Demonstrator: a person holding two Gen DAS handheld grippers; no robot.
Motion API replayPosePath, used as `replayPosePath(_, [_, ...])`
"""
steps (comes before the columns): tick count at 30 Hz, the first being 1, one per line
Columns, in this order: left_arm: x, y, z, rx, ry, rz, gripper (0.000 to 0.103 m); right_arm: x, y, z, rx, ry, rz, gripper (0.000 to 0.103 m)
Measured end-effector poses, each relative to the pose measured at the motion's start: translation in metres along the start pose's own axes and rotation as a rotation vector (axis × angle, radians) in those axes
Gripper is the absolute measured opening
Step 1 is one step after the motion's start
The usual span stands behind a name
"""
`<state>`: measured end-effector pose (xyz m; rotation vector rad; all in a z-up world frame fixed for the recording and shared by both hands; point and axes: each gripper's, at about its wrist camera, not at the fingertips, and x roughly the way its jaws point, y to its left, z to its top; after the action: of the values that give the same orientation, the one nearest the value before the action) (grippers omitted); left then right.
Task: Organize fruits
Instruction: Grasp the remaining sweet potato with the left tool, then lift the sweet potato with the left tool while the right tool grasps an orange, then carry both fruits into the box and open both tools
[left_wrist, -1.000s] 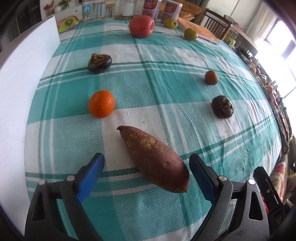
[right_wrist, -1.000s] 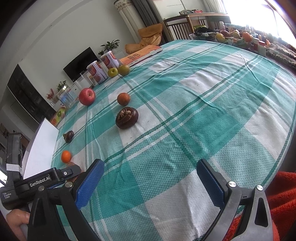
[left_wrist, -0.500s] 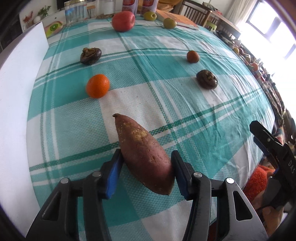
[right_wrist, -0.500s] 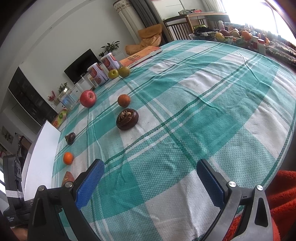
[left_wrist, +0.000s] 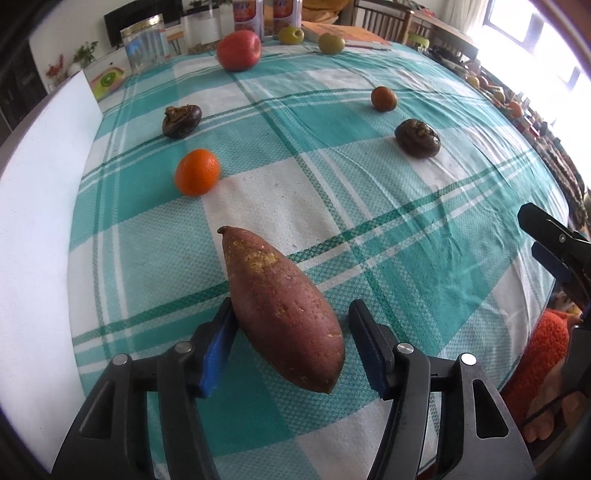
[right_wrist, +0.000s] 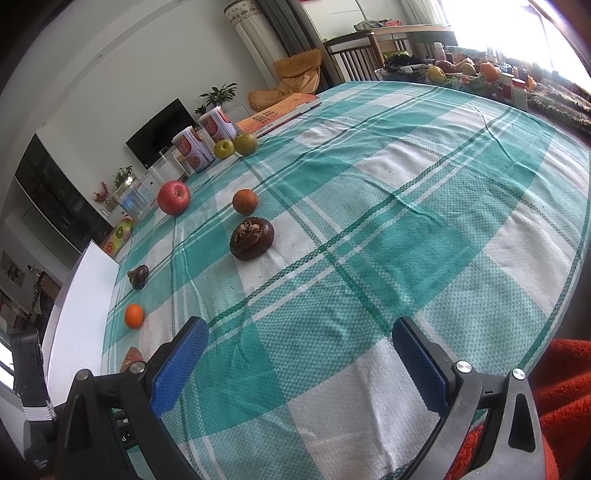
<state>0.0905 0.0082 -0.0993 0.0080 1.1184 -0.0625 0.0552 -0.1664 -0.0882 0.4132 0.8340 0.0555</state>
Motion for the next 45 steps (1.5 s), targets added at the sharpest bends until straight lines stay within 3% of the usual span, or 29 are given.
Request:
replayPosePath(5, [-0.005, 0.009, -0.005, -0.051, -0.014, -0.036, 0.052, -0.001, -0.001, 0.000, 0.008, 0.003, 0.011, 0.099])
replayPosePath(8, [-0.012, 0.012, -0.010, -0.071, -0.029, -0.064, 0.051, -0.005, -0.012, 0.002, 0.070, -0.008, 0.114, 0.099])
replayPosePath(10, [-0.019, 0.014, -0.013, -0.080, -0.045, -0.083, 0.051, -0.021, -0.029, 0.003, 0.149, -0.083, 0.207, 0.099])
replayPosePath(12, [-0.027, 0.018, -0.017, -0.090, -0.064, -0.099, 0.051, -0.029, -0.041, 0.007, 0.201, -0.121, 0.218, 0.101])
replayPosePath(14, [-0.033, 0.021, -0.020, -0.093, -0.077, -0.113, 0.051, -0.020, -0.044, 0.015, 0.228, -0.076, 0.223, 0.101])
replayPosePath(20, [-0.048, 0.027, -0.021, -0.082, -0.129, -0.115, 0.051, 0.040, 0.003, 0.069, -0.009, 0.120, 0.173, 0.101])
replayPosePath(24, [-0.056, 0.033, -0.020, -0.101, -0.158, -0.122, 0.051, 0.089, 0.054, 0.117, -0.235, 0.148, 0.096, 0.101])
replayPosePath(27, [-0.062, 0.037, -0.021, -0.113, -0.161, -0.139, 0.051, 0.135, 0.072, 0.137, -0.310, 0.232, 0.058, 0.092])
replayPosePath(28, [-0.065, 0.038, -0.023, -0.115, -0.164, -0.143, 0.051, 0.150, 0.075, 0.140, -0.310, 0.269, 0.051, 0.085])
replayPosePath(30, [-0.071, 0.039, -0.024, -0.116, -0.171, -0.154, 0.051, 0.172, 0.075, 0.139, -0.319, 0.317, 0.033, 0.063])
replayPosePath(31, [-0.073, 0.040, -0.025, -0.117, -0.174, -0.158, 0.051, 0.179, 0.076, 0.138, -0.334, 0.332, 0.020, 0.039])
replayPosePath(32, [-0.076, 0.042, -0.025, -0.118, -0.178, -0.161, 0.051, 0.182, 0.077, 0.136, -0.342, 0.331, 0.026, 0.031])
replayPosePath(35, [-0.085, 0.048, -0.027, -0.138, -0.189, -0.181, 0.051, 0.174, 0.076, 0.134, -0.343, 0.301, 0.023, 0.030])
replayPosePath(37, [-0.097, 0.057, -0.028, -0.168, -0.202, -0.214, 0.051, 0.153, 0.079, 0.135, -0.310, 0.262, 0.070, 0.030])
replayPosePath(42, [-0.149, 0.094, -0.033, -0.249, -0.273, -0.302, 0.051, 0.073, 0.138, 0.109, -0.379, 0.195, 0.256, 0.030])
replayPosePath(45, [-0.178, 0.134, -0.042, -0.314, -0.320, -0.286, 0.051, 0.029, 0.199, 0.064, -0.446, 0.228, 0.423, 0.030])
